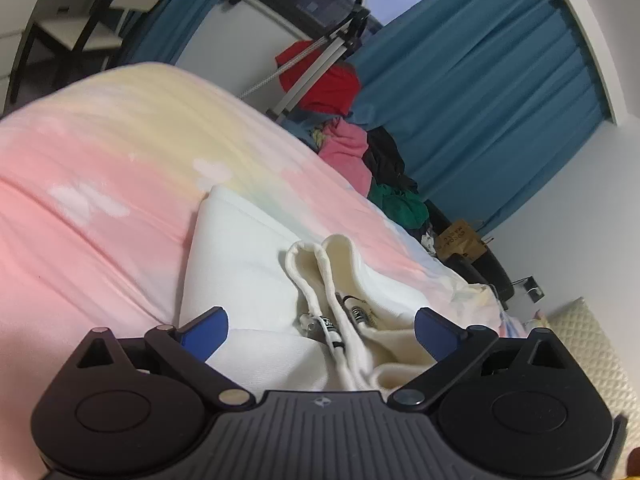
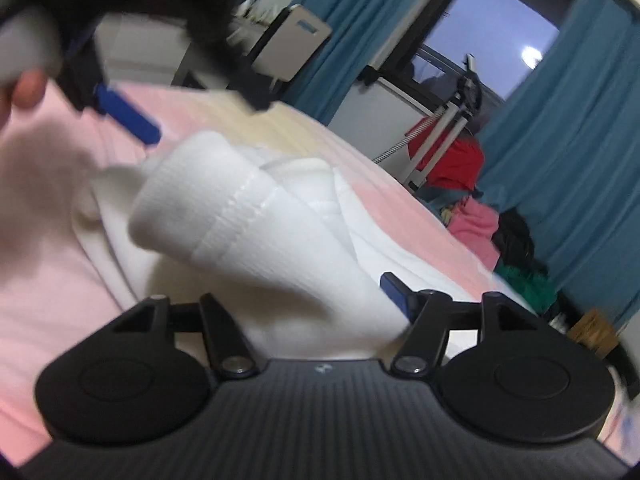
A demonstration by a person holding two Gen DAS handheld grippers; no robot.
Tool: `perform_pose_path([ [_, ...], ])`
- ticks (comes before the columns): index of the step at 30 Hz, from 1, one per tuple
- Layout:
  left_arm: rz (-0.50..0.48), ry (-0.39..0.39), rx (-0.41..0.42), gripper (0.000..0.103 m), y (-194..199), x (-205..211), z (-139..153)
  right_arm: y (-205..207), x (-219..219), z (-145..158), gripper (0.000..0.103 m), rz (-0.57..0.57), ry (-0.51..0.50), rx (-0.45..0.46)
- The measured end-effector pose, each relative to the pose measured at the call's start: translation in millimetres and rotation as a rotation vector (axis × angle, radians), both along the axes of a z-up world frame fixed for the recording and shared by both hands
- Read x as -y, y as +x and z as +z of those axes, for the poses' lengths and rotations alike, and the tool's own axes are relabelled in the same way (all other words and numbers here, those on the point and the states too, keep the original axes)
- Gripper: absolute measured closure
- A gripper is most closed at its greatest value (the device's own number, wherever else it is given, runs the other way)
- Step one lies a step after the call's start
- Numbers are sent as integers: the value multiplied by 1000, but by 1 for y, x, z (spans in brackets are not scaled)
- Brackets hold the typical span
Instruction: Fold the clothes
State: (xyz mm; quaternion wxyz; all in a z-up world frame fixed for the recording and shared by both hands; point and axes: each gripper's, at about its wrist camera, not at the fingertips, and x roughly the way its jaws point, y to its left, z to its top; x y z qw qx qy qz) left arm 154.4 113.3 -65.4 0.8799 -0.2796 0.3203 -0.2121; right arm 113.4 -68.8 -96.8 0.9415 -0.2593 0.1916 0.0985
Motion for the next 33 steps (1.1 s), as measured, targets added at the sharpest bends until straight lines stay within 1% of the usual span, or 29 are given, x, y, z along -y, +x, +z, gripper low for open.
perform_pose_path([
  [2, 4, 59, 49, 3, -7, 9, 3, 2, 9, 3, 48, -12, 77, -2],
  [3, 6, 88, 73, 3, -11, 14, 4, 3, 13, 4, 49, -18, 115, -4],
  [4, 21, 134, 89, 3, -16, 17, 5, 3, 18, 6, 60, -24, 154, -5],
  [5, 36, 181, 104, 3, -21, 20, 5, 4, 22, 7, 76, -31, 192, -6],
  [6, 50, 227, 120, 3, -26, 23, 6, 5, 27, 9, 83, -37, 231, -7],
  [7, 59, 227, 115, 3, -28, 22, 5, 6, 23, 8, 86, -34, 242, 0],
  [9, 42, 131, 75, 3, -26, 15, 5, 5, 13, -1, 87, -27, 160, 7],
  [10, 29, 66, 55, 3, -25, 10, 4, 4, 9, -7, 87, -23, 114, 10],
  [12, -9, -8, 51, 2, -22, 8, 3, 3, 0, -18, 86, -16, 23, 16],
  [13, -15, -12, 59, 2, -23, 10, 2, 2, -5, -23, 84, -12, -23, 19],
  [15, -13, 22, 72, 2, -24, 18, 1, 1, -14, -34, 82, -5, -114, 25],
  [16, -20, 57, 80, 2, -23, 25, 0, -2, -13, -30, 78, -6, -102, 8],
  [17, -30, 93, 97, 2, -20, 32, 0, -4, -12, -24, 71, -7, -78, -12],
  [18, -46, 125, 120, 2, -18, 41, 0, -7, -10, -18, 68, -9, -53, -33],
  [20, -83, 190, 152, 2, -14, 57, -1, -12, -6, -7, 48, -13, -4, -74],
  [21, -101, 222, 167, 2, -13, 64, -2, -16, 0, -1, 43, -11, 24, -78],
  [23, -114, 238, 159, 2, -8, 69, -6, -24, 15, 10, 27, -6, 82, -78],
  [25, -116, 236, 161, 2, -9, 69, -9, -33, 29, 22, 26, -1, 140, -79],
  [26, -108, 251, 166, 1, -10, 71, -9, -37, 36, 27, 26, 1, 169, -79],
  [29, -82, 328, 185, 0, -13, 77, -7, -49, 58, 44, 26, 8, 255, -79],
  [32, -78, 393, 171, 0, -15, 82, -11, -61, 80, 61, 26, 16, 342, -80],
  [33, -80, 416, 157, 0, -17, 84, -12, -58, 90, 60, 26, -29, 381, -90],
])
